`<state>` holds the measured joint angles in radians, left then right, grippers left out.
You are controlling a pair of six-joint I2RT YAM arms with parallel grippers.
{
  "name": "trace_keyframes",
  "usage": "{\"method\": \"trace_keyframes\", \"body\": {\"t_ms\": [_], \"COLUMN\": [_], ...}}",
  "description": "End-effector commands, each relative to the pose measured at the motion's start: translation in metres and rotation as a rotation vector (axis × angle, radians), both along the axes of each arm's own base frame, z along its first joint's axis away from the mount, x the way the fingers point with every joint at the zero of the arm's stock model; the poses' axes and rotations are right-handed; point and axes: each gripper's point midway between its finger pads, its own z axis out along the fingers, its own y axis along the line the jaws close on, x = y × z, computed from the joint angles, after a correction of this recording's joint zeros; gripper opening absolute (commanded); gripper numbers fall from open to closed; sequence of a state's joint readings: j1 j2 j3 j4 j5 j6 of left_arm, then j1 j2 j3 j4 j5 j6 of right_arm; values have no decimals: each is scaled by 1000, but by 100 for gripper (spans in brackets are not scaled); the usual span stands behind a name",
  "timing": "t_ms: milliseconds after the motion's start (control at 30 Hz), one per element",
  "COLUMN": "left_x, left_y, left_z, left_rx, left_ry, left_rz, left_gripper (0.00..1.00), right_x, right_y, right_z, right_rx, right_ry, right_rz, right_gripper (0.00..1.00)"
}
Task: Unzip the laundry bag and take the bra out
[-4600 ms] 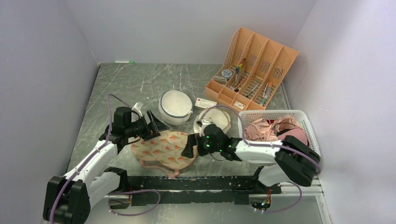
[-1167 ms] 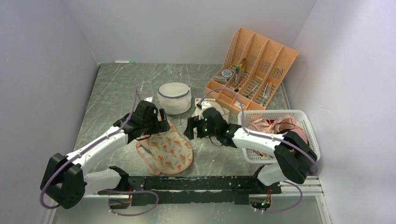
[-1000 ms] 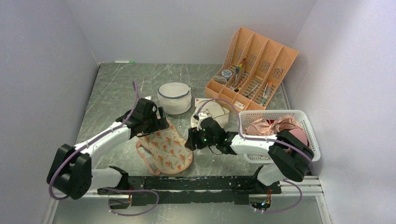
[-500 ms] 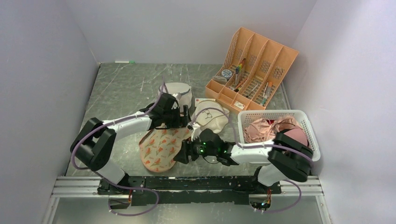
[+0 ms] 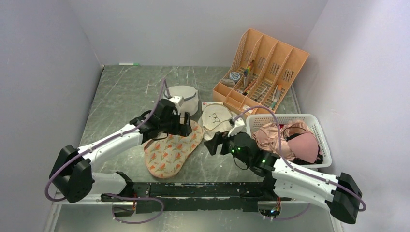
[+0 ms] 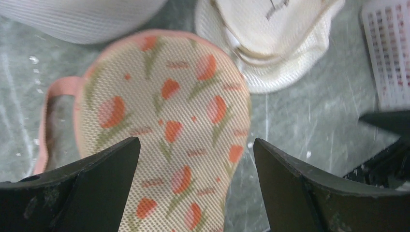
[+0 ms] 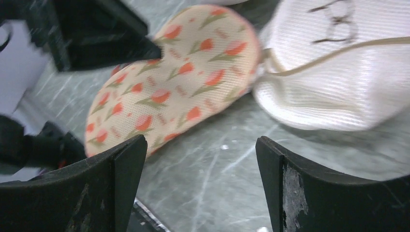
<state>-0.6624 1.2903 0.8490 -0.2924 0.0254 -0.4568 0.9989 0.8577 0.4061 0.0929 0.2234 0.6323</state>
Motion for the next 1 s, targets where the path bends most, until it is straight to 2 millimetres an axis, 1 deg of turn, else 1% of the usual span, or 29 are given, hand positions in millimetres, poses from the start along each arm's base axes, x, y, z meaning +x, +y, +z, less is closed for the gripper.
{"method": "trace_keyframes", "body": {"t_ms": [0, 33, 100, 133, 200, 267, 400, 467, 533, 567, 667, 733, 767, 800, 833, 967], "left_x": [-24, -25, -25, -24, -25, -28, -33, -29, -22, -18, -19, -23, -25, -27, -28, -41], "left_y": [-10, -13, -17, -19, -27, -39, -58, -57, -51, -48, -50, -53, -53, -52, -50, -45], "left_z": [-11, -14, -21, -28, -37, -46, -65, -72, -75, -73, -64, -56, -54, -51, -50, -51], "left_rx": [95, 121, 178, 213, 259, 288, 351, 407, 465, 481, 439, 416, 407, 401, 401, 376], "left_ry": [-17, -20, -21, -14, -12, -7, -4, -14, -30, -45, -74, -108, -115, -119, -120, -117], "left_rz": [-90, -93, -100, -105, -128, -161, -208, -185, -146, -128, -141, -212, -228, -240, -245, -297], "left_gripper": [99, 99, 96, 95, 93, 92, 94, 92, 79, 71, 53, 34, 22, 13, 8, 7], "right_x": [19, 22, 28, 31, 35, 37, 34, 31, 30, 29, 26, 24, 24, 24, 23, 19], "right_y": [-49, -53, -62, -66, -74, -79, -79, -77, -72, -69, -57, -50, -46, -42, -39, -22], "right_z": [-17, -17, -19, -21, -24, -27, -31, -35, -39, -42, -50, -54, -55, -55, -56, -51], "right_rx": [-121, -124, -138, -146, -155, -158, -136, -127, -118, -117, -126, -130, -123, -115, -105, -31], "right_ry": [-20, -19, -4, 5, 26, 39, 52, 63, 75, 80, 100, 107, 104, 101, 101, 95], "right_rz": [-176, -190, -225, -239, -257, -266, -259, -245, -222, -204, -135, -99, -76, -52, -32, 76], "right_gripper": [85, 85, 84, 84, 84, 84, 84, 84, 84, 83, 81, 78, 77, 75, 74, 72]}}
